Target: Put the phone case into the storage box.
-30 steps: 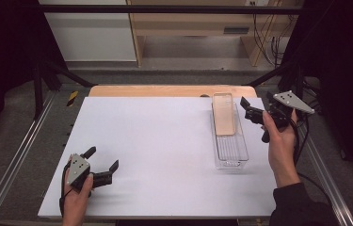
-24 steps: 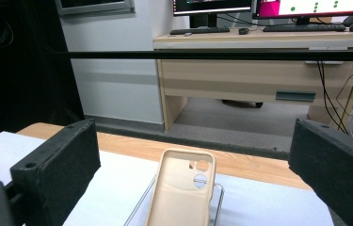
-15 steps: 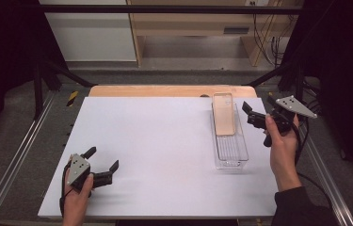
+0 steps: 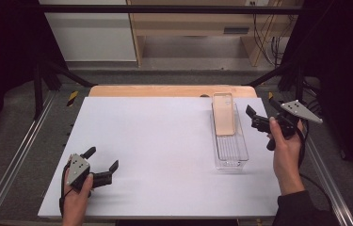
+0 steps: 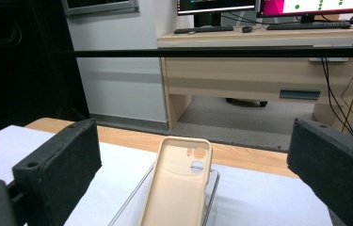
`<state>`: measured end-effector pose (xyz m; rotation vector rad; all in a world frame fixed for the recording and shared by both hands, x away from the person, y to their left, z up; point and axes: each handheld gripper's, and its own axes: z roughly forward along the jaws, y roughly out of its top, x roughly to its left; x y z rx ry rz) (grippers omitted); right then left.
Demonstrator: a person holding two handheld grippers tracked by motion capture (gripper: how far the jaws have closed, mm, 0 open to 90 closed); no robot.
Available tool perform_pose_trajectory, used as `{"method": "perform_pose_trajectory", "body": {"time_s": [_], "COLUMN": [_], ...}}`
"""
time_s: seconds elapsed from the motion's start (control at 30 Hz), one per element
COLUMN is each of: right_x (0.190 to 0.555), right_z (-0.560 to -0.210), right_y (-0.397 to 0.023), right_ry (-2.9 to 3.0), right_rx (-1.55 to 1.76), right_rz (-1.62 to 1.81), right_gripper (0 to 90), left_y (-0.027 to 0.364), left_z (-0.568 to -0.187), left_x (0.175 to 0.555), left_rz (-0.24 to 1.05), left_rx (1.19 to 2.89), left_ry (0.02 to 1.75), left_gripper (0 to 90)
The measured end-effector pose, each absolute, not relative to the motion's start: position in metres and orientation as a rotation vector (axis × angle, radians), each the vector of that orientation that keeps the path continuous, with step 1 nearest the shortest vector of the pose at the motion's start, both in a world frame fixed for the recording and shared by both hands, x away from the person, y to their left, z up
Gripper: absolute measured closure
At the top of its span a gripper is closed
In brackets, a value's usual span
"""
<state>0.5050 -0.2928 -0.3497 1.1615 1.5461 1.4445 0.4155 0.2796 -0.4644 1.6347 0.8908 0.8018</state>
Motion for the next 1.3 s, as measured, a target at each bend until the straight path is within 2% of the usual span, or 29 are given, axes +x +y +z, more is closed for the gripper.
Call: {"method": "perform_pose_trajectory", "body": {"time_s": [1.3], "right_x": [0.481], "right_z": [-0.366], "right_y": [-0.319], "right_ry": [1.513], "right_rx": [1.193], "right_rz": [1.49], "right_gripper": [2.0], "left_y": [0.282], "left_z": [-0.461], "left_x": [0.408], "left_rz": [0.8], "left_rx": [1.622], "left_ry": [0.879], "left_gripper": [2.3]}}
